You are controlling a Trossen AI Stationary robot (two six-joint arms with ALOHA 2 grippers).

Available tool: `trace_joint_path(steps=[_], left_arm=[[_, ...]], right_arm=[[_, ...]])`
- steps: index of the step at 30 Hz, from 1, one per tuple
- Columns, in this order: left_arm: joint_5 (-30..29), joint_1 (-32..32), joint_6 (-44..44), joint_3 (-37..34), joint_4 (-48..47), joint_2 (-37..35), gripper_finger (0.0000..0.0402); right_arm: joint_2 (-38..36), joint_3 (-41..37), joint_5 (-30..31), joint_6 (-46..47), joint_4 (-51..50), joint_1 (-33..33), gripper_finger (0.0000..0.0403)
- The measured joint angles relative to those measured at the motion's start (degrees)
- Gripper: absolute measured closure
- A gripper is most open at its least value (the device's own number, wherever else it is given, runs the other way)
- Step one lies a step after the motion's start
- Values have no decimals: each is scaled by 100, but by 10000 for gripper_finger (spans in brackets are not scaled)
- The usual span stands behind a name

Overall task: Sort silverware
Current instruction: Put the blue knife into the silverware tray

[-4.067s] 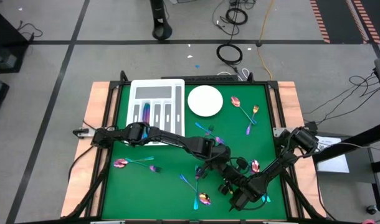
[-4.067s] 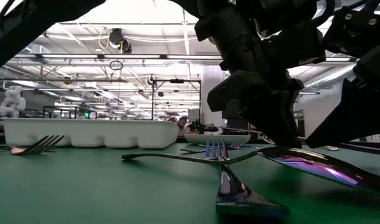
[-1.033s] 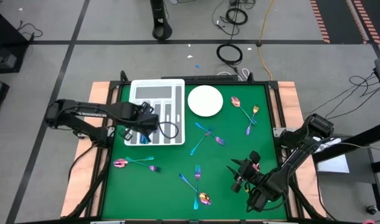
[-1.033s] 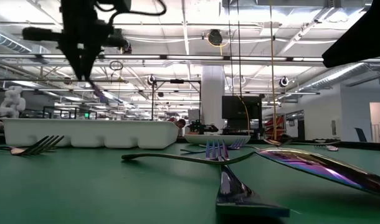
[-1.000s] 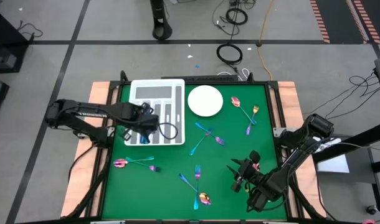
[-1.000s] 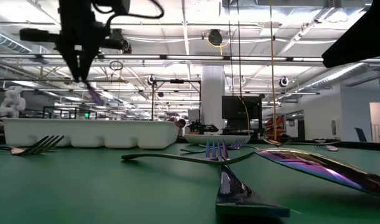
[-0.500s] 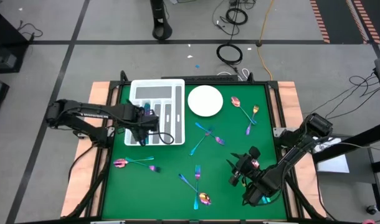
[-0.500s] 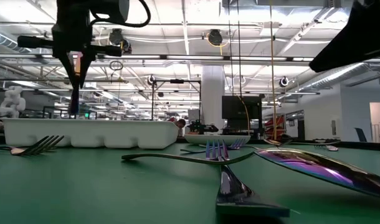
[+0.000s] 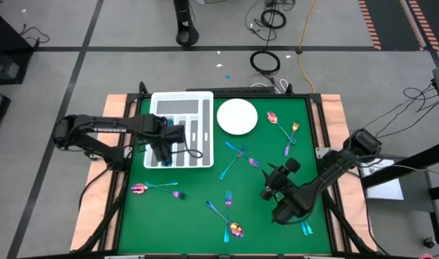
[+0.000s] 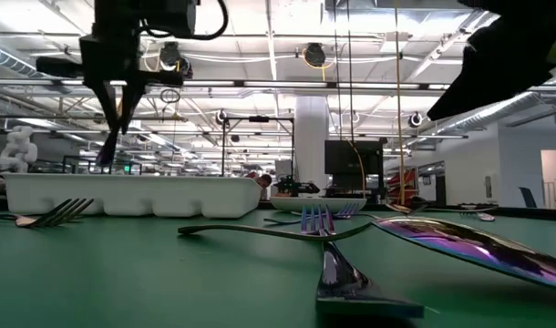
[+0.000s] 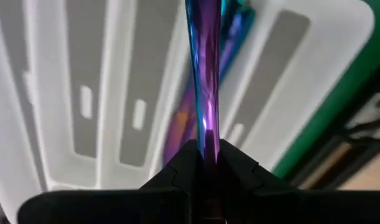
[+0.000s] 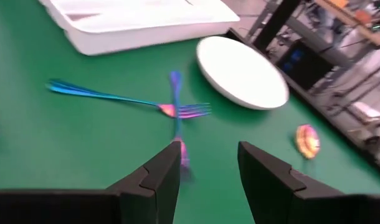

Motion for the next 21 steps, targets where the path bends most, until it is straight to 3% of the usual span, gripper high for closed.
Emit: trace_joint_path(steps=[10,15,21], left_arm=[[717,761,473,9,396,247,357],[461,953,1334,9,400,356,357],[572,1193,1500,3,402,385,357]], right_arm=[[0,0,326,-600,-357,-596,255],[-4,0,492,-866,-364,-805,255],[-4,0,508,-1029,-370,-970,255]])
